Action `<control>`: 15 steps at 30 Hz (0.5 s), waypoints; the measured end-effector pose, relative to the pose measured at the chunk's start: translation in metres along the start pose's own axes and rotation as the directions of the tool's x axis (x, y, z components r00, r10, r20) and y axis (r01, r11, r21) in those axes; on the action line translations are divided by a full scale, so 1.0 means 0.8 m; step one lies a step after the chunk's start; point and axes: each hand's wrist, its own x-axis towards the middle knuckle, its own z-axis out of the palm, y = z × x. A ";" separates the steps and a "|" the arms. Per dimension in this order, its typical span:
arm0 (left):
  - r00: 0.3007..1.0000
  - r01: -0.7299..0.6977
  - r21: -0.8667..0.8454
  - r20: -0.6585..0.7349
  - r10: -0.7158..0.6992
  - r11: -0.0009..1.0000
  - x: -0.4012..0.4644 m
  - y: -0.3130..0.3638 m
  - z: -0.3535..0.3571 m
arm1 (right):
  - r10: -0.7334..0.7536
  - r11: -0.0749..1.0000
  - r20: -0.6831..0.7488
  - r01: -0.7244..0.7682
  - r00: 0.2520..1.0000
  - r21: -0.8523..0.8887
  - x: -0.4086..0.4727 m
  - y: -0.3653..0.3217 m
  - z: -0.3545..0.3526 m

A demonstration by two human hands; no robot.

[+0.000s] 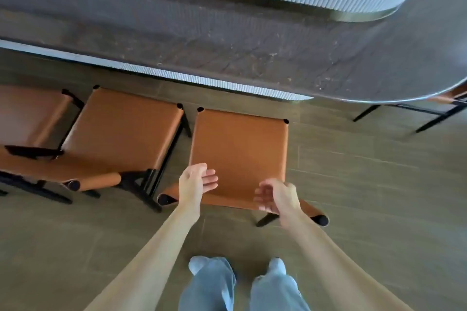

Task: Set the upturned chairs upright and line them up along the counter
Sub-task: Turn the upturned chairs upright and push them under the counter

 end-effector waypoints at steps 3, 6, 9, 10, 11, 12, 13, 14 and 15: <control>0.999 0.035 0.090 0.033 -0.038 0.995 0.003 -0.035 -0.003 | 0.255 0.963 -0.047 -0.249 0.966 0.105 0.003 0.053 -0.005; 0.999 0.032 0.150 -0.015 -0.030 0.988 0.009 -0.048 -0.004 | 0.349 0.919 -0.037 -0.334 0.937 0.207 0.005 0.089 -0.021; 0.994 0.106 0.082 -0.017 -0.104 0.991 0.011 -0.044 -0.015 | 0.341 0.852 0.056 -0.334 0.938 0.403 0.007 0.097 -0.029; 0.992 0.125 0.060 -0.007 -0.125 0.990 0.011 -0.044 -0.021 | 0.324 0.810 0.086 -0.324 0.942 0.490 0.010 0.093 -0.030; 0.990 0.138 0.042 0.002 -0.138 0.990 0.007 -0.044 -0.026 | 0.304 0.766 0.108 -0.310 0.947 0.563 0.014 0.087 -0.030; 0.990 0.140 0.027 0.004 -0.141 0.990 0.003 -0.044 -0.029 | 0.285 0.728 0.118 -0.295 0.951 0.619 0.018 0.082 -0.029; 0.990 0.143 0.018 -0.010 -0.143 0.990 0.000 -0.044 -0.031 | 0.275 0.700 0.119 -0.284 0.954 0.655 0.022 0.078 -0.028; 0.988 0.150 0.007 -0.036 -0.150 0.989 -0.001 -0.046 -0.031 | 0.277 0.681 0.115 -0.279 0.954 0.677 0.026 0.075 -0.026; 0.984 0.163 -0.006 -0.068 -0.164 0.987 -0.002 -0.048 -0.031 | 0.283 0.672 0.107 -0.277 0.953 0.687 0.029 0.074 -0.026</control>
